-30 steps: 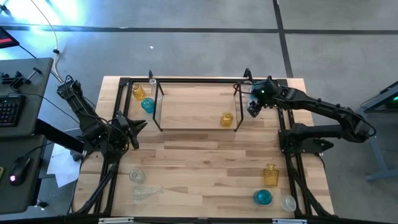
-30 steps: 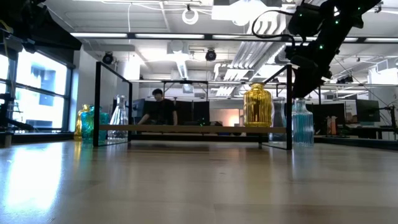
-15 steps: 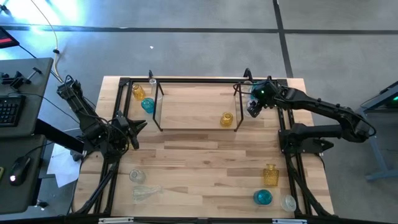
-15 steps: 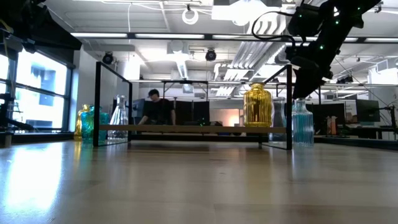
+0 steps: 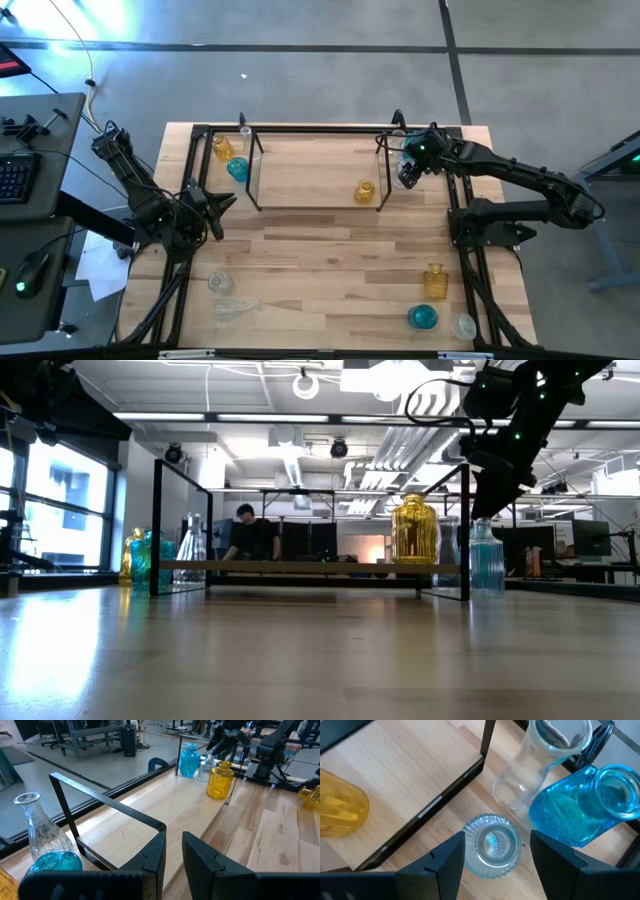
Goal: Sort vases onto shelf
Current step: Put the transparent vase on the shelf
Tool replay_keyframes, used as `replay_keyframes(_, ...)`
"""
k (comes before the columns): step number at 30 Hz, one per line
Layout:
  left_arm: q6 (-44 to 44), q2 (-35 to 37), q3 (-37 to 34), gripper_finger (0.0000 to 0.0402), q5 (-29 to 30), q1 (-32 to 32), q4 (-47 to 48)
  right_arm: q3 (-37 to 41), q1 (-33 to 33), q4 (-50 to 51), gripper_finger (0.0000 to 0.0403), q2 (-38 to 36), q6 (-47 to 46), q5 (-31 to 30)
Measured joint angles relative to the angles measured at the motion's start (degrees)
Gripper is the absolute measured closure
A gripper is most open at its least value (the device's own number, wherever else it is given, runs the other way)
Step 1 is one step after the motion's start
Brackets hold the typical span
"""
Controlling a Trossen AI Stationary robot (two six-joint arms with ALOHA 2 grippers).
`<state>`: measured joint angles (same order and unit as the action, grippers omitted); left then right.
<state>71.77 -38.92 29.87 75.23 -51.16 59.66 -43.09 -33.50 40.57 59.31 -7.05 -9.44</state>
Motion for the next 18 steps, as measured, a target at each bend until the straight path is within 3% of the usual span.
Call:
replay_keyframes(11,0.0,0.0,0.0,0.0346,-0.1,0.0,0.0,0.0,-1.5,1.2,0.0199,0.0,0.0,0.9)
replay_keyframes(18,0.0,0.0,0.0,0.0346,-0.1,0.0,0.0,0.0,-2.5,1.1,0.0242,0.0,1.0,2.5)
